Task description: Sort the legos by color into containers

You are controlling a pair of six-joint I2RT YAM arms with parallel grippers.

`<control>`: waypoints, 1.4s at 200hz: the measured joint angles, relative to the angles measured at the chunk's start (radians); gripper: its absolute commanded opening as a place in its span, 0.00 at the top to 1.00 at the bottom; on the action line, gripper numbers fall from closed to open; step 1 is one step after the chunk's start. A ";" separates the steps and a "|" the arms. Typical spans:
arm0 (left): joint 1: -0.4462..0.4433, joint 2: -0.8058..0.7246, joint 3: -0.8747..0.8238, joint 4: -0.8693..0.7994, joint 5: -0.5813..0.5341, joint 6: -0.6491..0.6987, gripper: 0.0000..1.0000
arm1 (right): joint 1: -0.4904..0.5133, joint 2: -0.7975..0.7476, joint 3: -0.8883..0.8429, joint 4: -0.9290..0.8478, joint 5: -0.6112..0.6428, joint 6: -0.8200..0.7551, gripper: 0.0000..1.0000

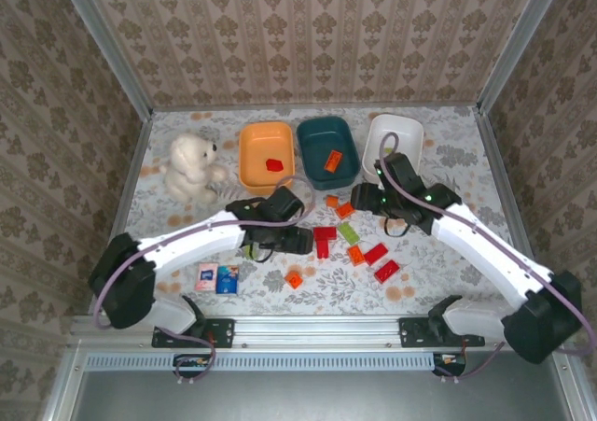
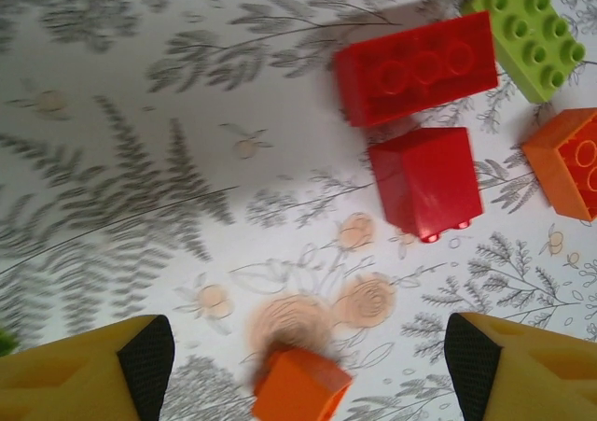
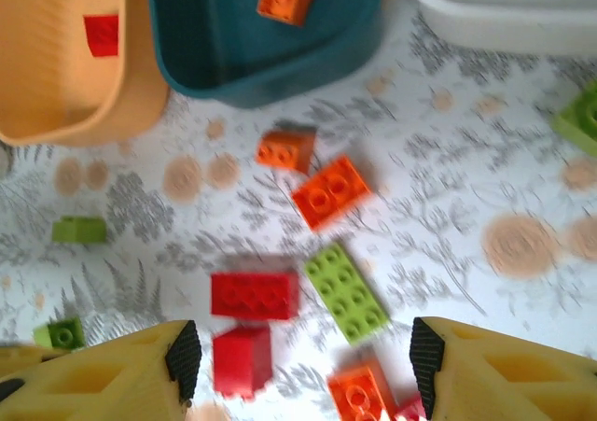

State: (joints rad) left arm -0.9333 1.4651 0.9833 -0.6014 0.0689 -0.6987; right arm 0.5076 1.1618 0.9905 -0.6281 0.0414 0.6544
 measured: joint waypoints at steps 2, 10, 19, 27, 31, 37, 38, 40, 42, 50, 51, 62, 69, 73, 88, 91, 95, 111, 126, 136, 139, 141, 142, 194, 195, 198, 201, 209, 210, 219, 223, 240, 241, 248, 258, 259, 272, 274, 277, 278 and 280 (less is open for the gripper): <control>-0.003 0.010 0.006 0.000 0.000 0.000 0.20 | 0.000 -0.015 -0.006 -0.008 0.000 0.002 0.35; -0.011 0.043 0.027 0.001 0.002 -0.005 0.20 | 0.000 -0.066 -0.026 -0.028 0.005 0.012 0.35; -0.021 0.082 0.053 0.002 0.006 -0.014 0.20 | 0.000 -0.118 -0.041 -0.047 0.009 0.024 0.35; -0.028 0.114 0.075 0.001 0.007 -0.022 0.20 | 0.000 -0.165 -0.051 -0.065 0.014 0.032 0.35; -0.033 0.134 0.088 0.001 0.007 -0.028 0.20 | 0.000 -0.189 -0.055 -0.075 0.019 0.036 0.34; -0.044 0.164 0.111 -0.003 0.006 -0.035 0.19 | 0.000 -0.220 -0.060 -0.090 0.026 0.042 0.34; -0.045 0.167 0.113 -0.004 0.006 -0.036 0.19 | 0.000 -0.224 -0.060 -0.092 0.026 0.043 0.34; -0.049 0.177 0.122 -0.007 0.005 -0.040 0.19 | 0.000 -0.232 -0.062 -0.097 0.028 0.045 0.34; -0.054 0.188 0.131 -0.008 0.005 -0.042 0.19 | 0.000 -0.239 -0.063 -0.103 0.031 0.047 0.34; -0.073 0.230 0.165 -0.016 0.003 -0.052 0.19 | 0.000 -0.271 -0.068 -0.123 0.036 0.055 0.34; -0.075 0.233 0.168 -0.016 0.003 -0.053 0.19 | 0.000 -0.277 -0.068 -0.126 0.037 0.056 0.34; -0.101 0.280 0.205 -0.025 -0.002 -0.070 0.19 | 0.000 -0.307 -0.072 -0.151 0.043 0.061 0.34; -0.115 0.305 0.222 -0.032 -0.006 -0.081 0.19 | 0.000 -0.321 -0.073 -0.166 0.048 0.061 0.34; -0.122 0.317 0.230 -0.038 -0.008 -0.087 0.19 | 0.000 -0.328 -0.074 -0.172 0.050 0.062 0.34; -0.140 0.352 0.251 -0.056 -0.015 -0.103 0.22 | 0.000 -0.349 -0.079 -0.195 0.056 0.064 0.34; -0.141 0.357 0.254 -0.059 -0.017 -0.108 0.22 | 0.000 -0.352 -0.080 -0.199 0.057 0.064 0.34; -0.142 0.364 0.259 -0.063 -0.020 -0.111 0.23 | 0.000 -0.356 -0.081 -0.204 0.057 0.064 0.34; -0.143 0.390 0.276 -0.077 -0.039 -0.126 0.28 | 0.000 -0.367 -0.084 -0.222 0.057 0.064 0.34; -0.142 0.413 0.291 -0.087 -0.057 -0.135 0.34 | -0.002 -0.374 -0.085 -0.230 0.057 0.064 0.34; -0.144 0.426 0.299 -0.091 -0.066 -0.135 0.42 | -0.002 -0.377 -0.085 -0.234 0.057 0.064 0.34; -0.145 0.430 0.301 -0.091 -0.068 -0.141 0.44 | -0.002 -0.378 -0.085 -0.236 0.057 0.064 0.34; -0.145 0.432 0.302 -0.091 -0.069 -0.137 0.46 | -0.002 -0.379 -0.085 -0.237 0.056 0.064 0.34; -0.145 0.433 0.303 -0.091 -0.070 -0.136 0.46 | -0.002 -0.379 -0.085 -0.237 0.056 0.064 0.34; -0.154 0.464 0.331 -0.095 -0.100 -0.134 0.72 | -0.002 -0.382 -0.096 -0.237 0.056 0.064 0.34; -0.154 0.464 0.331 -0.095 -0.101 -0.134 0.72 | -0.002 -0.382 -0.096 -0.237 0.056 0.064 0.34; -0.154 0.464 0.331 -0.094 -0.104 -0.137 0.72 | -0.002 -0.382 -0.096 -0.237 0.056 0.064 0.34; -0.154 0.464 0.331 -0.095 -0.106 -0.132 0.72 | -0.002 -0.382 -0.096 -0.237 0.056 0.064 0.34; -0.154 0.463 0.331 -0.098 -0.115 -0.136 0.72 | -0.002 -0.382 -0.096 -0.237 0.053 0.064 0.34; -0.154 0.463 0.331 -0.099 -0.117 -0.135 0.72 | -0.002 -0.382 -0.096 -0.237 0.053 0.064 0.34; -0.154 0.457 0.331 -0.110 -0.129 -0.135 0.72 | -0.003 -0.382 -0.096 -0.235 0.041 0.062 0.34; -0.154 0.454 0.331 -0.116 -0.135 -0.135 0.72 | -0.004 -0.382 -0.097 -0.233 0.031 0.060 0.34; -0.150 0.407 0.329 -0.147 -0.165 -0.135 0.72 | -0.006 -0.381 -0.101 -0.200 -0.025 0.056 0.34; -0.149 0.404 0.329 -0.148 -0.166 -0.135 0.73 | -0.006 -0.381 -0.101 -0.198 -0.027 0.056 0.34; -0.143 0.371 0.324 -0.157 -0.172 -0.135 0.72 | -0.006 -0.381 -0.102 -0.183 -0.052 0.056 0.34; -0.123 0.313 0.318 -0.173 -0.178 -0.131 0.72 | -0.006 -0.376 -0.102 -0.161 -0.082 0.057 0.34; -0.120 0.309 0.317 -0.174 -0.179 -0.130 0.72 | -0.006 -0.376 -0.102 -0.160 -0.084 0.057 0.34; -0.061 0.234 0.317 -0.183 -0.186 -0.113 0.73 | -0.006 -0.363 -0.102 -0.130 -0.108 0.057 0.34; -0.052 0.227 0.317 -0.183 -0.185 -0.109 0.73 | -0.006 -0.361 -0.102 -0.128 -0.110 0.058 0.34; -0.032 0.210 0.317 -0.183 -0.188 -0.105 0.73 | -0.006 -0.356 -0.102 -0.121 -0.114 0.058 0.34; -0.027 0.208 0.317 -0.183 -0.188 -0.103 0.73 | -0.006 -0.355 -0.102 -0.119 -0.115 0.058 0.34; -0.011 0.200 0.319 -0.183 -0.189 -0.097 0.73 | -0.006 -0.352 -0.102 -0.115 -0.118 0.059 0.34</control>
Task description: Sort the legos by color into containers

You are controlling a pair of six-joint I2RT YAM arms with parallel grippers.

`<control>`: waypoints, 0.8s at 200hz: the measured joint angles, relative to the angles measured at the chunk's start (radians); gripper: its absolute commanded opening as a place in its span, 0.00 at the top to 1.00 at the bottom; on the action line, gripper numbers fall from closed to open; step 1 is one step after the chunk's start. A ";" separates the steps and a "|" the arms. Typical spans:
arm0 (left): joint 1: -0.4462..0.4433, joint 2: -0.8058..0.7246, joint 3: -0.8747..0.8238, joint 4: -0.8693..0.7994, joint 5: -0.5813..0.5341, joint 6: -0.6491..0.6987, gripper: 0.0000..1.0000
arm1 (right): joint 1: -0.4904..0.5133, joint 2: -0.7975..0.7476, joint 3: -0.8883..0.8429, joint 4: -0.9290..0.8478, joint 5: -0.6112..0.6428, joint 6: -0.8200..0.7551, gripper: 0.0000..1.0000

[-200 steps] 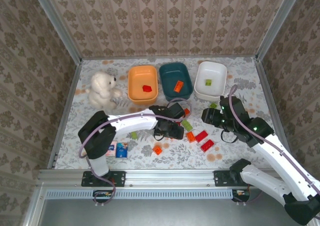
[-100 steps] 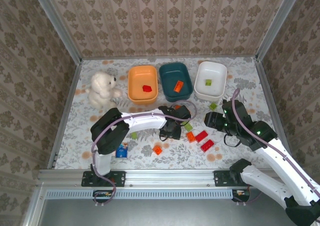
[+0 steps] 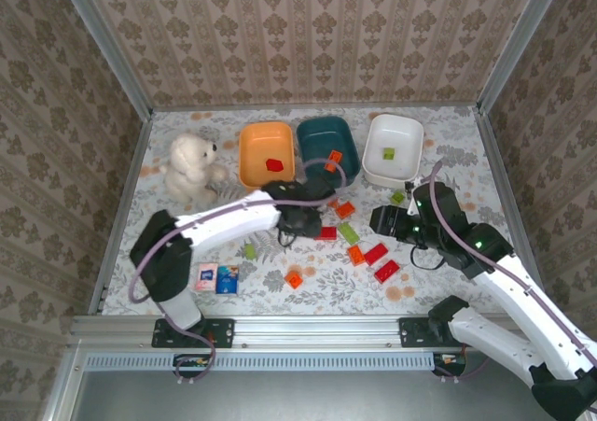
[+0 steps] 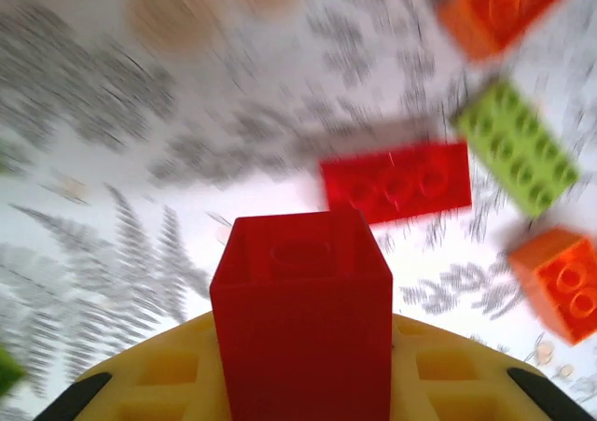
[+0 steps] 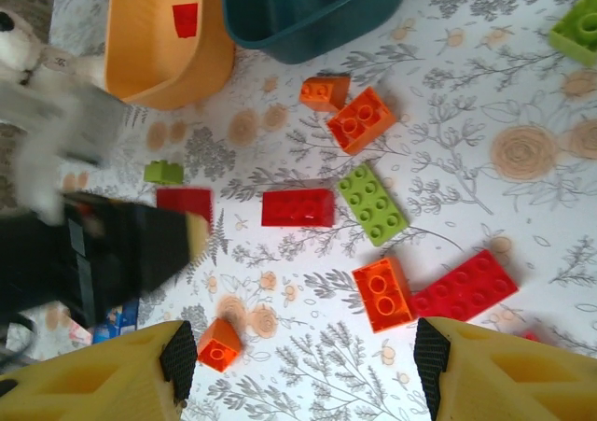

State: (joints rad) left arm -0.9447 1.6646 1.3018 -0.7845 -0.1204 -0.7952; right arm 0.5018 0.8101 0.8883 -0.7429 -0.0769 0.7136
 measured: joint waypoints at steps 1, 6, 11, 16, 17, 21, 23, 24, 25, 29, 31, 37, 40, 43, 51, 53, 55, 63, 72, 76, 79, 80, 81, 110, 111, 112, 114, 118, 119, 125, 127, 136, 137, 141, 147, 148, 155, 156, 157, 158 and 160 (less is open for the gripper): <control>0.005 -0.002 0.000 0.000 0.000 0.002 0.73 | 0.000 0.002 0.000 0.001 0.000 0.000 0.34; 0.042 -0.018 0.004 0.000 -0.003 0.013 0.73 | 0.000 0.011 0.000 0.010 -0.005 0.001 0.34; 0.074 -0.025 0.010 -0.002 -0.004 0.024 0.73 | 0.000 0.020 0.000 0.018 -0.008 0.002 0.34; 0.114 -0.026 0.019 -0.002 -0.004 0.039 0.73 | 0.000 0.031 0.000 0.027 -0.010 0.002 0.34; 0.123 -0.026 0.023 -0.002 -0.005 0.043 0.73 | 0.000 0.032 0.000 0.027 -0.011 0.002 0.34; 0.148 -0.022 0.031 -0.002 -0.005 0.057 0.73 | 0.000 0.042 0.000 0.035 -0.011 0.003 0.34; 0.163 -0.019 0.036 -0.002 -0.005 0.061 0.73 | 0.000 0.045 0.000 0.038 -0.012 0.003 0.34; 0.171 -0.017 0.039 -0.002 -0.005 0.065 0.73 | 0.000 0.048 0.000 0.041 -0.012 0.005 0.34; 0.176 -0.016 0.041 -0.002 -0.006 0.068 0.73 | 0.000 0.050 0.000 0.042 -0.012 0.005 0.34; 0.204 -0.006 0.053 -0.003 -0.008 0.082 0.73 | 0.000 0.060 0.000 0.048 -0.013 0.005 0.34; 0.217 -0.001 0.060 -0.003 -0.008 0.089 0.73 | 0.000 0.065 0.000 0.050 -0.013 0.005 0.34; 0.256 0.021 0.085 -0.009 -0.008 0.109 0.73 | 0.000 0.079 0.001 0.056 -0.013 0.006 0.34; 0.273 0.033 0.098 -0.010 -0.008 0.120 0.73 | 0.000 0.087 0.001 0.059 -0.013 0.006 0.34; 0.289 0.044 0.110 -0.011 -0.007 0.129 0.73 | 0.000 0.095 0.001 0.062 -0.013 0.006 0.34; 0.328 0.084 0.149 -0.013 -0.005 0.153 0.73 | 0.000 0.114 0.002 0.066 -0.013 0.006 0.34; 0.338 0.097 0.161 -0.014 -0.005 0.161 0.73 | 0.000 0.119 0.002 0.066 -0.013 0.006 0.34; 0.349 0.109 0.172 -0.017 -0.003 0.167 0.73 | 0.000 0.124 0.003 0.066 -0.013 0.006 0.34; 0.379 0.155 0.216 -0.021 0.001 0.188 0.73 | -0.002 0.139 0.003 0.069 -0.013 0.006 0.34; 0.407 0.212 0.267 -0.025 0.007 0.212 0.73 | -0.003 0.157 0.008 0.070 -0.013 0.008 0.34; 0.418 0.238 0.291 -0.029 0.009 0.221 0.73 | -0.005 0.165 0.011 0.070 -0.013 0.009 0.34; 0.425 0.256 0.306 -0.031 0.011 0.227 0.73 | -0.005 0.171 0.014 0.070 -0.012 0.010 0.34; 0.427 0.261 0.310 -0.031 0.011 0.229 0.73 | -0.006 0.174 0.015 0.070 -0.012 0.010 0.34; 0.430 0.269 0.317 -0.032 0.012 0.232 0.73 | -0.006 0.175 0.016 0.070 -0.012 0.010 0.34; 0.466 0.415 0.439 -0.055 0.047 0.279 0.72 | -0.014 0.217 0.038 0.075 -0.009 0.020 0.33; 0.466 0.418 0.441 -0.055 0.048 0.281 0.72 | -0.014 0.219 0.039 0.075 -0.009 0.021 0.33; 0.467 0.423 0.445 -0.056 0.053 0.282 0.72 | -0.015 0.220 0.039 0.075 -0.009 0.021 0.33; 0.467 0.430 0.449 -0.056 0.055 0.284 0.72 | -0.016 0.222 0.040 0.075 -0.009 0.021 0.33; 0.468 0.442 0.460 -0.058 0.063 0.289 0.72 | -0.018 0.225 0.041 0.075 -0.009 0.021 0.33; 0.468 0.445 0.462 -0.058 0.065 0.290 0.72 | -0.018 0.226 0.041 0.075 -0.009 0.021 0.33; 0.468 0.461 0.474 -0.061 0.077 0.295 0.72 | -0.021 0.232 0.042 0.075 -0.009 0.022 0.33; 0.468 0.466 0.477 -0.061 0.082 0.296 0.72 | -0.023 0.233 0.042 0.076 -0.008 0.023 0.33; 0.468 0.478 0.486 -0.064 0.100 0.299 0.72 | -0.028 0.239 0.043 0.076 -0.008 0.024 0.33; 0.467 0.480 0.488 -0.065 0.103 0.299 0.72 | -0.029 0.240 0.043 0.076 -0.007 0.024 0.33; 0.467 0.482 0.488 -0.065 0.110 0.299 0.72 | -0.032 0.243 0.043 0.076 -0.007 0.024 0.33; 0.465 0.483 0.488 -0.066 0.123 0.299 0.72 | -0.036 0.246 0.043 0.078 -0.006 0.024 0.33; 0.465 0.483 0.488 -0.067 0.124 0.299 0.72 | -0.037 0.247 0.043 0.078 -0.006 0.024 0.33; 0.465 0.483 0.488 -0.070 0.137 0.299 0.72 | -0.041 0.251 0.043 0.081 -0.006 0.024 0.33; 0.464 0.483 0.488 -0.070 0.137 0.299 0.72 | -0.042 0.251 0.042 0.081 -0.006 0.024 0.33; 0.464 0.483 0.488 -0.070 0.139 0.299 0.72 | -0.042 0.251 0.043 0.082 -0.006 0.024 0.33; 0.464 0.483 0.488 -0.069 0.141 0.299 0.72 | -0.042 0.251 0.042 0.082 -0.006 0.024 0.33; 0.463 0.483 0.488 -0.069 0.145 0.299 0.72 | -0.043 0.252 0.043 0.082 -0.006 0.024 0.33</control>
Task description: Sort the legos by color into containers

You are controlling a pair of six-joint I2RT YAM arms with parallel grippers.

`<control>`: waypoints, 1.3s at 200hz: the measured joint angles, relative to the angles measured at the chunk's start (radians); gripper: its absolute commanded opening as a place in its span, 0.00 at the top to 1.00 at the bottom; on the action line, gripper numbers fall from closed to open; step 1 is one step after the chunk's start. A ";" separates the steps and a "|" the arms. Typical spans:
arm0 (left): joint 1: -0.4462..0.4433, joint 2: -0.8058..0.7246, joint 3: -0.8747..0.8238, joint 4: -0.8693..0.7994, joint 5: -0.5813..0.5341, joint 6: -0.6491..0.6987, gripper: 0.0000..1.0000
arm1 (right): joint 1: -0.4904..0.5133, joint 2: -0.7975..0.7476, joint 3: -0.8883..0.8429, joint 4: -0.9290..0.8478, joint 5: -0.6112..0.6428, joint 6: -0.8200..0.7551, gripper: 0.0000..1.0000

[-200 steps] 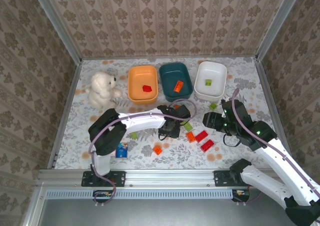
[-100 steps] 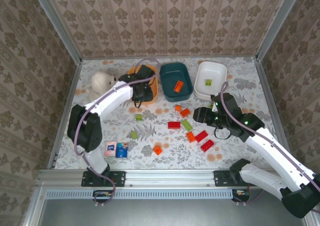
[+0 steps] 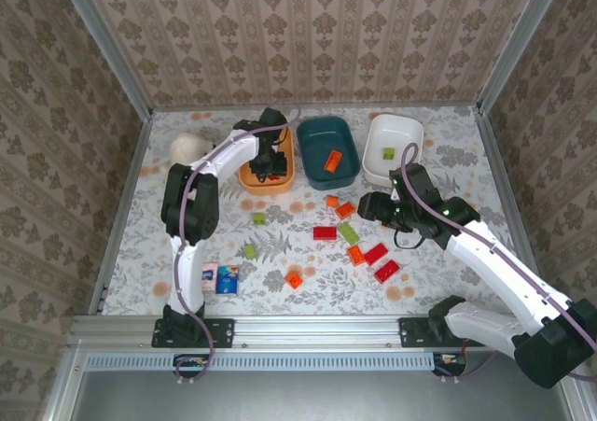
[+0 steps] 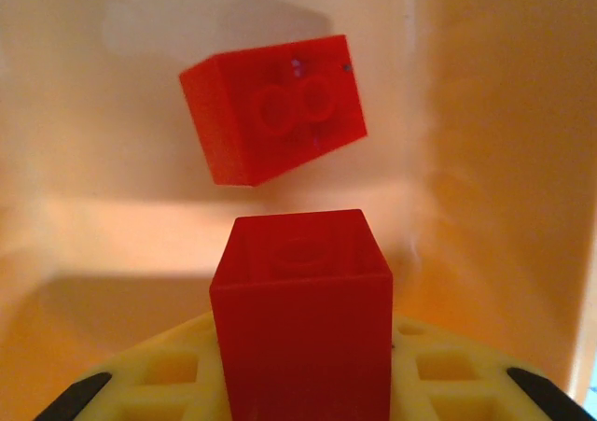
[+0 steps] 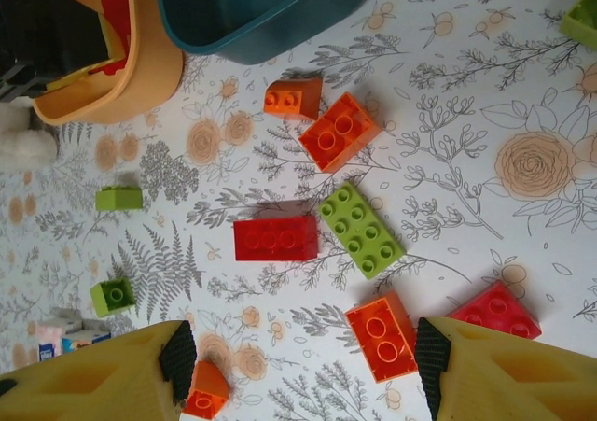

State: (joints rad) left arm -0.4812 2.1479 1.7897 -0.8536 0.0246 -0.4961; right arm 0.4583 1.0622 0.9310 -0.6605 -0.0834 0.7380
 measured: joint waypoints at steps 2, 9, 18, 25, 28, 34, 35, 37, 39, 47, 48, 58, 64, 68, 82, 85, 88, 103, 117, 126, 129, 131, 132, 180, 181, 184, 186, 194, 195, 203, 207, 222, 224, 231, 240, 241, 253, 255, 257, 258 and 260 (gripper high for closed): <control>0.000 0.000 0.000 0.000 0.004 0.000 0.71 | -0.001 0.000 0.000 0.000 0.000 0.000 0.33; 0.000 0.000 0.000 0.001 0.015 0.000 0.70 | -0.005 0.001 0.000 0.001 0.000 0.002 0.34; 0.000 0.001 0.000 0.000 0.034 0.000 0.68 | -0.008 0.002 0.000 0.002 0.000 0.003 0.33; 0.000 0.002 0.000 0.000 0.047 0.000 0.66 | -0.010 0.005 0.000 0.003 0.001 0.003 0.33; 0.000 0.002 0.000 0.000 0.055 0.000 0.65 | -0.011 0.006 0.000 0.003 0.002 0.005 0.33; 0.000 0.004 0.000 0.000 0.066 0.000 0.62 | -0.011 0.010 0.000 0.001 0.009 0.008 0.33; 0.000 0.004 0.000 0.000 0.067 0.000 0.61 | -0.011 0.011 0.000 0.000 0.011 0.008 0.33; 0.000 0.004 0.000 0.000 0.071 -0.001 0.60 | -0.011 0.013 0.000 -0.002 0.015 0.011 0.33; 0.000 0.005 0.000 0.000 0.075 0.000 0.59 | -0.012 0.014 0.000 -0.003 0.017 0.012 0.33; 0.001 0.008 0.000 0.000 0.088 0.000 0.54 | -0.016 0.024 0.002 -0.013 0.034 0.020 0.33; 0.001 0.009 0.000 0.000 0.090 0.001 0.53 | -0.016 0.025 0.002 -0.013 0.035 0.021 0.33; 0.002 0.013 0.000 0.000 0.103 -0.005 0.47 | -0.027 0.037 0.002 -0.030 0.057 0.032 0.33; 0.003 0.015 0.000 0.000 0.111 -0.005 0.45 | -0.039 0.045 0.002 -0.041 0.069 0.040 0.33; 0.004 0.015 0.000 0.000 0.114 -0.001 0.43 | -0.048 0.050 0.002 -0.048 0.079 0.046 0.33; 0.005 0.015 0.000 0.000 0.125 -0.005 0.39 | -0.094 0.066 -0.001 -0.065 0.101 0.059 0.32; 0.005 0.015 0.000 0.000 0.127 -0.008 0.38 | -0.106 0.069 -0.003 -0.065 0.104 0.060 0.31; 0.005 0.015 0.000 0.000 0.128 -0.005 0.37 | -0.118 0.072 -0.005 -0.065 0.108 0.063 0.31; 0.006 0.014 0.000 0.000 0.133 -0.008 0.34 | -0.175 0.096 -0.018 -0.059 0.118 0.062 0.28; 0.006 0.006 0.000 0.000 0.137 -0.009 0.34 | -0.212 0.141 -0.027 -0.042 0.129 0.050 0.24; 0.006 -0.005 0.000 0.000 0.137 -0.009 0.33 | -0.227 0.184 -0.027 -0.023 0.135 0.037 0.22; 0.006 -0.012 -0.001 0.000 0.137 -0.009 0.33 | -0.229 0.204 -0.027 -0.014 0.136 0.032 0.22; 0.006 -0.015 -0.001 0.000 0.137 -0.009 0.33 | -0.230 0.212 -0.027 -0.012 0.137 0.027 0.22; 0.006 -0.016 -0.001 0.000 0.137 -0.009 0.33 | -0.231 0.219 -0.026 -0.010 0.137 0.023 0.21; 0.005 -0.254 -0.124 0.059 0.137 -0.037 0.33 | -0.245 0.483 0.031 0.082 0.161 -0.039 0.20; 0.005 -0.259 -0.127 0.060 0.137 -0.039 0.33 | -0.245 0.486 0.032 0.084 0.161 -0.040 0.19; 0.005 -0.277 -0.138 0.065 0.137 -0.043 0.32 | -0.246 0.495 0.035 0.090 0.163 -0.041 0.19; 0.005 -0.291 -0.147 0.069 0.137 -0.043 0.32 | -0.247 0.499 0.036 0.093 0.164 -0.043 0.19; 0.005 -0.336 -0.176 0.080 0.137 -0.051 0.33 | -0.251 0.517 0.044 0.110 0.171 -0.048 0.19; 0.005 -0.346 -0.182 0.082 0.137 -0.053 0.33 | -0.252 0.521 0.046 0.112 0.172 -0.048 0.19; 0.004 -0.387 -0.211 0.092 0.136 -0.060 0.32 | -0.257 0.536 0.057 0.127 0.178 -0.051 0.19; 0.004 -0.406 -0.227 0.099 0.136 -0.063 0.33 | -0.259 0.541 0.062 0.133 0.182 -0.052 0.19; 0.004 -0.468 -0.284 0.115 0.135 -0.076 0.32 | -0.268 0.581 0.097 0.150 0.190 -0.054 0.20; 0.003 -0.476 -0.293 0.117 0.134 -0.077 0.33 | -0.269 0.585 0.100 0.151 0.190 -0.054 0.20; 0.003 -0.499 -0.319 0.124 0.133 -0.082 0.33 | -0.272 0.608 0.116 0.161 0.194 -0.054 0.22; 0.003 -0.525 -0.352 0.129 0.129 -0.088 0.33 | -0.275 0.632 0.130 0.170 0.199 -0.054 0.24; 0.003 -0.527 -0.354 0.129 0.129 -0.088 0.33 | -0.276 0.636 0.132 0.172 0.201 -0.055 0.24; 0.003 -0.556 -0.388 0.132 0.125 -0.093 0.33 | -0.279 0.661 0.139 0.187 0.205 -0.054 0.27; 0.003 -0.561 -0.393 0.132 0.124 -0.095 0.33 | -0.279 0.665 0.140 0.189 0.206 -0.054 0.27; 0.003 -0.565 -0.397 0.132 0.124 -0.095 0.33 | -0.280 0.668 0.140 0.190 0.206 -0.054 0.28; 0.003 -0.566 -0.398 0.133 0.124 -0.095 0.32 | -0.280 0.670 0.141 0.191 0.206 -0.053 0.28; 0.003 -0.570 -0.402 0.133 0.124 -0.096 0.32 | -0.280 0.673 0.141 0.191 0.207 -0.054 0.29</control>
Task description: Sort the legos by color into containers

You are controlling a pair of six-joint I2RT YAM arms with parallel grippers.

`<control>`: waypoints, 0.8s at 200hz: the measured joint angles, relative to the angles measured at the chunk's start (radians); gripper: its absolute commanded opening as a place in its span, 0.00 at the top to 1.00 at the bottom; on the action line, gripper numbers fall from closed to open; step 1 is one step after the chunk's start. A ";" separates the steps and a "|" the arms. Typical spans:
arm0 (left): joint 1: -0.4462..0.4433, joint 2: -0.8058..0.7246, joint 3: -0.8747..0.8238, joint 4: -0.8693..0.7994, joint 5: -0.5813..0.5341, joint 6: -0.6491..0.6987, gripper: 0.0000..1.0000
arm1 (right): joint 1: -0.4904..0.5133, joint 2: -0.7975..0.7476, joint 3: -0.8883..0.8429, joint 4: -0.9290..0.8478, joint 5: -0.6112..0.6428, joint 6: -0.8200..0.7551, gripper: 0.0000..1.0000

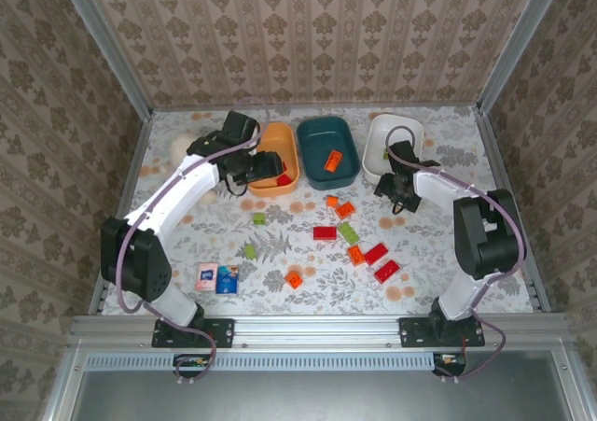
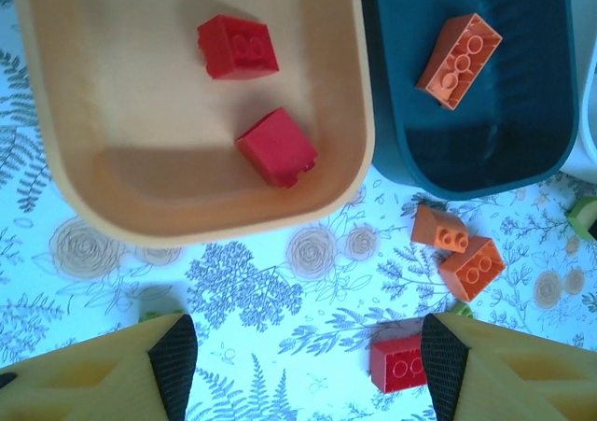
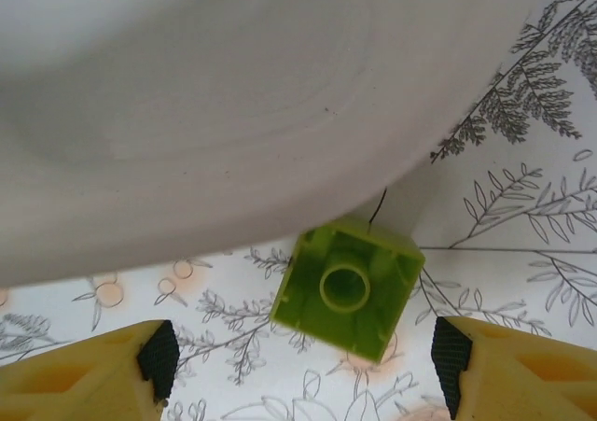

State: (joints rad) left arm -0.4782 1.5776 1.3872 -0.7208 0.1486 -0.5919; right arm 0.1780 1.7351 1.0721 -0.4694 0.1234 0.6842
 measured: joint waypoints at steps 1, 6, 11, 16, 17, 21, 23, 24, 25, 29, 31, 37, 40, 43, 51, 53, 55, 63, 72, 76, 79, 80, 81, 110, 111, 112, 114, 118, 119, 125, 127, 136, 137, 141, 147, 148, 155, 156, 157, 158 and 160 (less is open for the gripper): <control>0.000 -0.003 -0.002 0.000 -0.001 0.000 0.32 | 0.000 0.001 0.000 0.000 0.000 0.000 0.29; 0.000 -0.011 -0.009 0.000 -0.003 -0.003 0.32 | -0.002 0.009 0.003 0.000 0.001 0.001 0.31; 0.000 -0.019 -0.014 0.000 -0.004 -0.004 0.32 | -0.003 0.018 0.008 0.000 0.002 0.002 0.33; 0.000 -0.026 -0.018 0.000 -0.005 -0.007 0.33 | -0.004 0.026 0.013 0.000 0.004 -0.001 0.34; 0.000 -0.028 -0.019 0.000 -0.006 -0.007 0.33 | -0.004 0.027 0.014 0.000 0.005 0.000 0.35; 0.000 -0.032 -0.020 0.000 -0.007 -0.008 0.33 | -0.005 0.034 0.020 0.000 0.006 0.002 0.36; 0.000 -0.035 -0.021 0.000 -0.006 -0.008 0.33 | -0.006 0.038 0.022 0.000 0.006 0.000 0.36; 0.000 -0.037 -0.022 0.001 -0.007 -0.008 0.33 | -0.006 0.039 0.023 0.000 0.006 0.000 0.36; 0.000 -0.037 -0.022 0.001 -0.007 -0.009 0.33 | -0.006 0.040 0.024 0.000 0.007 0.002 0.36; 0.000 -0.043 -0.024 0.003 -0.008 -0.010 0.33 | -0.007 0.047 0.028 0.001 0.008 0.001 0.37; 0.000 -0.045 -0.026 0.003 -0.008 -0.011 0.33 | -0.008 0.050 0.030 0.002 0.009 0.000 0.37; 0.000 -0.051 -0.028 0.003 -0.011 -0.011 0.33 | -0.010 0.058 0.034 0.003 0.010 0.000 0.38; 0.000 -0.055 -0.029 0.004 -0.012 -0.013 0.33 | -0.011 0.062 0.036 0.003 0.010 0.001 0.39; 0.000 -0.057 -0.031 0.004 -0.013 -0.014 0.33 | -0.013 0.066 0.038 0.003 0.011 -0.001 0.39; 0.000 -0.064 -0.033 0.003 -0.014 -0.015 0.33 | -0.017 0.075 0.041 0.003 0.013 0.000 0.41; 0.000 -0.064 -0.033 0.003 -0.014 -0.015 0.33 | -0.018 0.077 0.042 0.003 0.013 0.000 0.41; 0.000 -0.066 -0.033 0.003 -0.014 -0.015 0.33 | -0.019 0.079 0.042 0.003 0.013 0.000 0.41; 0.000 -0.068 -0.033 0.004 -0.015 -0.015 0.33 | -0.024 0.085 0.045 0.003 0.014 0.000 0.44; 0.000 -0.070 -0.033 0.003 -0.017 -0.015 0.33 | -0.030 0.094 0.050 0.002 0.016 0.001 0.47; 0.000 -0.071 -0.033 0.003 -0.018 -0.015 0.33 | -0.032 0.098 0.053 0.001 0.017 -0.001 0.49; 0.000 -0.071 -0.033 0.003 -0.018 -0.015 0.33 | -0.033 0.101 0.056 0.000 0.018 0.001 0.51; 0.000 -0.071 -0.033 0.003 -0.018 -0.015 0.33 | -0.034 0.103 0.057 0.000 0.018 0.001 0.52; 0.000 -0.071 -0.033 0.003 -0.018 -0.015 0.33 | -0.034 0.103 0.058 0.000 0.019 0.000 0.52; 0.000 -0.071 -0.033 0.003 -0.018 -0.015 0.34 | -0.037 0.117 0.072 0.000 0.024 0.000 0.69; 0.000 -0.071 -0.033 0.003 -0.018 -0.015 0.34 | -0.037 0.117 0.072 0.000 0.024 0.002 0.69; 0.000 -0.071 -0.033 0.003 -0.018 -0.015 0.34 | -0.037 0.117 0.072 0.000 0.025 0.003 0.69; 0.000 -0.071 -0.033 0.003 -0.018 -0.015 0.34 | -0.037 0.117 0.074 0.001 0.024 0.003 0.70; 0.000 -0.071 -0.033 0.003 -0.018 -0.015 0.34 | -0.037 0.117 0.075 0.001 0.024 0.001 0.72; 0.000 -0.071 -0.033 0.003 -0.018 -0.015 0.34 | -0.037 0.117 0.075 0.002 0.024 0.002 0.72; 0.000 -0.071 -0.033 0.003 -0.018 -0.015 0.34 | -0.037 0.117 0.075 0.000 0.025 0.004 0.73; 0.000 -0.071 -0.034 0.004 -0.018 -0.015 0.34 | -0.037 0.117 0.075 0.000 0.025 0.003 0.74; 0.000 -0.074 -0.039 0.005 -0.018 -0.015 0.34 | -0.037 0.115 0.074 -0.002 0.025 0.002 0.75; 0.000 -0.075 -0.039 0.005 -0.018 -0.015 0.34 | -0.037 0.114 0.074 -0.002 0.025 0.003 0.75; 0.000 -0.077 -0.043 0.005 -0.018 -0.015 0.34 | -0.037 0.112 0.073 -0.003 0.024 0.003 0.75; -0.001 -0.084 -0.053 0.009 -0.018 -0.016 0.34 | -0.035 0.103 0.068 -0.005 0.024 0.003 0.75; -0.001 -0.085 -0.054 0.009 -0.018 -0.016 0.34 | -0.035 0.101 0.066 -0.006 0.024 0.003 0.75; -0.004 -0.096 -0.068 0.012 -0.019 -0.018 0.34 | -0.032 0.081 0.055 -0.011 0.024 0.004 0.75; -0.005 -0.099 -0.071 0.012 -0.019 -0.019 0.34 | -0.031 0.077 0.054 -0.013 0.024 0.004 0.75; -0.005 -0.100 -0.072 0.012 -0.019 -0.019 0.34 | -0.030 0.071 0.051 -0.015 0.025 0.004 0.75; -0.005 -0.103 -0.076 0.013 -0.019 -0.019 0.34 | -0.029 0.068 0.050 -0.016 0.025 0.004 0.75; -0.005 -0.106 -0.079 0.013 -0.019 -0.019 0.33 | -0.029 0.060 0.047 -0.020 0.025 0.004 0.75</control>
State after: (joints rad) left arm -0.4835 1.4719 1.3079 -0.7074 0.1295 -0.6113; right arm 0.1493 1.7954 1.1187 -0.4892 0.1482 0.6884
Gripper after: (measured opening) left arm 0.663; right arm 0.322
